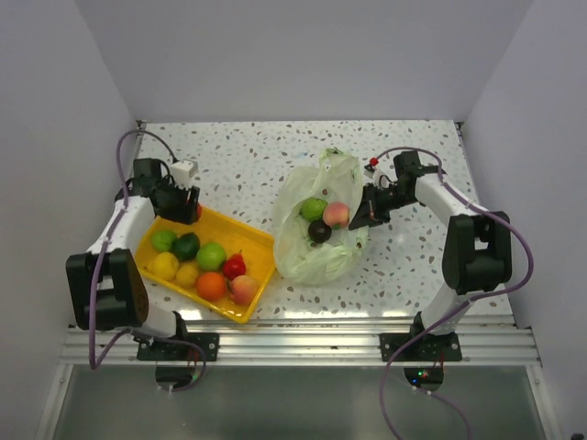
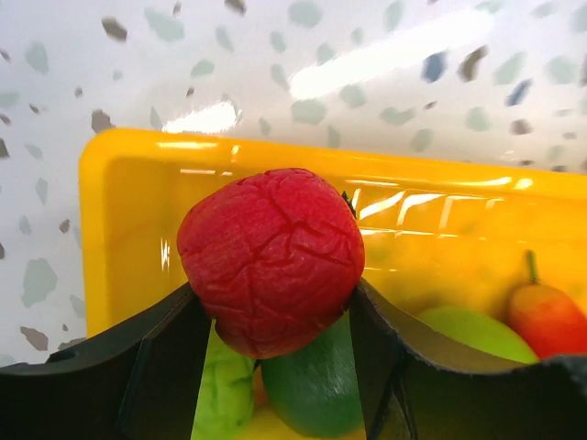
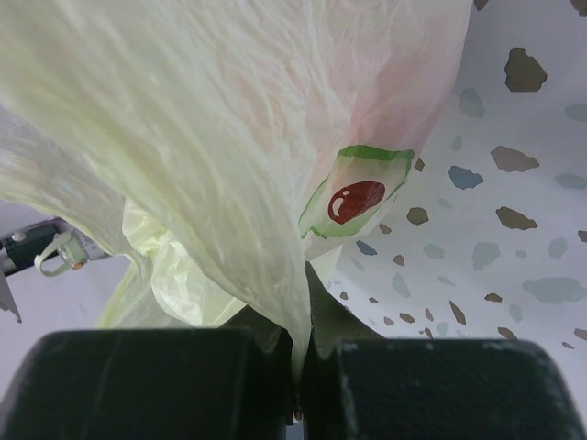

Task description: Place the fake fruits into the plastic bag and tie a complex knot

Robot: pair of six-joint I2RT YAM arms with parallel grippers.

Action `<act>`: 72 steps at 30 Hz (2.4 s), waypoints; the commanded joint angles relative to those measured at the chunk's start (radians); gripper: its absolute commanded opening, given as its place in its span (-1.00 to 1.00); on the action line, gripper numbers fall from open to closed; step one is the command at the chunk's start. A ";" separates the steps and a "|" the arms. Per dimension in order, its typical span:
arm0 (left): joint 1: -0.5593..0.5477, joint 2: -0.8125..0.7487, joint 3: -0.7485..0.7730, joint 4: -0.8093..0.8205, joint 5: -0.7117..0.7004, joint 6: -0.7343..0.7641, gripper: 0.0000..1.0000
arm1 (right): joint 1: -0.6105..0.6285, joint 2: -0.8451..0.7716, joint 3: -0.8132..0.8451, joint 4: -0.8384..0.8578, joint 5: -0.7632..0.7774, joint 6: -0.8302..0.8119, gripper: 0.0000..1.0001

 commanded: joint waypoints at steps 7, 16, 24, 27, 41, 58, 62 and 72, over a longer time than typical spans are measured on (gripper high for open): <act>-0.049 -0.243 0.228 -0.157 0.413 0.036 -0.35 | 0.004 -0.003 0.036 -0.014 -0.003 -0.013 -1.00; -0.497 -0.282 0.320 0.026 0.509 -0.140 -0.25 | 0.015 -0.009 0.036 0.001 -0.003 -0.001 -1.00; -0.772 -0.053 0.311 0.128 0.432 -0.214 -0.24 | 0.020 -0.011 0.027 0.018 0.001 0.007 -1.00; -0.787 0.031 0.341 0.135 0.333 -0.246 -0.10 | 0.020 -0.014 0.032 0.010 0.001 0.001 -1.00; -0.654 -0.235 0.326 0.067 0.533 -0.186 1.00 | 0.021 -0.001 0.041 -0.006 0.006 -0.010 -1.00; -0.227 -0.439 -0.040 -0.648 0.326 0.656 0.99 | 0.020 -0.003 0.035 -0.002 0.007 -0.013 -1.00; -0.229 -0.433 -0.136 -0.544 0.230 0.639 0.93 | 0.021 -0.003 0.036 -0.003 0.009 -0.013 -1.00; -0.264 -0.369 -0.264 -0.430 0.150 0.612 0.87 | 0.020 0.003 0.038 -0.011 0.015 -0.018 -1.00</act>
